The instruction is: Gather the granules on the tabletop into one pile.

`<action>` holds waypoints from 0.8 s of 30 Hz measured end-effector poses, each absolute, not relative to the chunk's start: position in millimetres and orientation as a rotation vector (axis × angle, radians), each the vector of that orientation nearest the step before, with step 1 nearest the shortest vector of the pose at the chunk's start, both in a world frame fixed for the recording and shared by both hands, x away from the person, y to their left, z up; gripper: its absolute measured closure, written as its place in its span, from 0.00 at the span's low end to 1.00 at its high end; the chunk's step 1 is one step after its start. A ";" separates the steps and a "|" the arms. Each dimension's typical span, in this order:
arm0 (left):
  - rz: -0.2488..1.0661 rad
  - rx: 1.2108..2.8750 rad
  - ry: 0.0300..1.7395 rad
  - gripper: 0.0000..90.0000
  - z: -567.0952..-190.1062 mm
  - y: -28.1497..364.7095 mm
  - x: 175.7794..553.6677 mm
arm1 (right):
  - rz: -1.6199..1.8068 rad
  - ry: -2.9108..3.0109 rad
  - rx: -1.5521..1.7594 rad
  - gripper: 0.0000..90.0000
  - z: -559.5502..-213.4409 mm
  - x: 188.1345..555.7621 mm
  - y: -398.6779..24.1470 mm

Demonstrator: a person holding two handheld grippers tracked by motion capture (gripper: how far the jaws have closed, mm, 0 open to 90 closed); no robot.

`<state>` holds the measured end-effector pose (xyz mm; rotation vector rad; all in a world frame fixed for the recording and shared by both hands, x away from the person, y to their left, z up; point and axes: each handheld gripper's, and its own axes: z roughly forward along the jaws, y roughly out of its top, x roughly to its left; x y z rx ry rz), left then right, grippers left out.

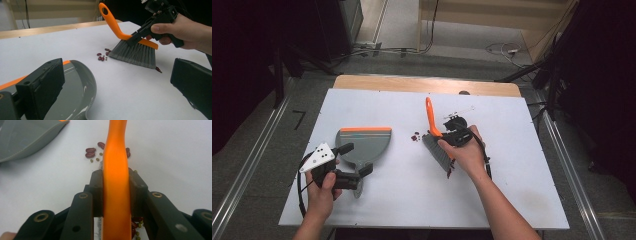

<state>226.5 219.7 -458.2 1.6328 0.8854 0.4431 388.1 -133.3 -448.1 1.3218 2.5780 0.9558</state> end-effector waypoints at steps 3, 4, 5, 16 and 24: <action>0.444 1.630 0.886 0.00 -458.0 219.7 226.6 | 0.970 2.575 1.325 0.76 -441.7 386.3 -131.3; 0.444 1.630 0.886 0.00 -458.0 219.7 226.7 | 0.988 2.572 1.324 0.76 -439.1 386.4 -130.2; 0.444 1.630 0.886 0.00 -457.9 219.6 226.6 | 1.003 2.566 1.328 0.76 -436.3 386.5 -128.1; 0.447 1.625 0.883 0.00 -457.6 220.0 226.6 | 1.005 2.595 1.277 0.77 -431.4 391.6 -66.4; 0.442 1.628 0.886 0.00 -458.5 220.1 226.5 | 0.965 2.543 1.439 0.76 -450.7 414.5 -69.1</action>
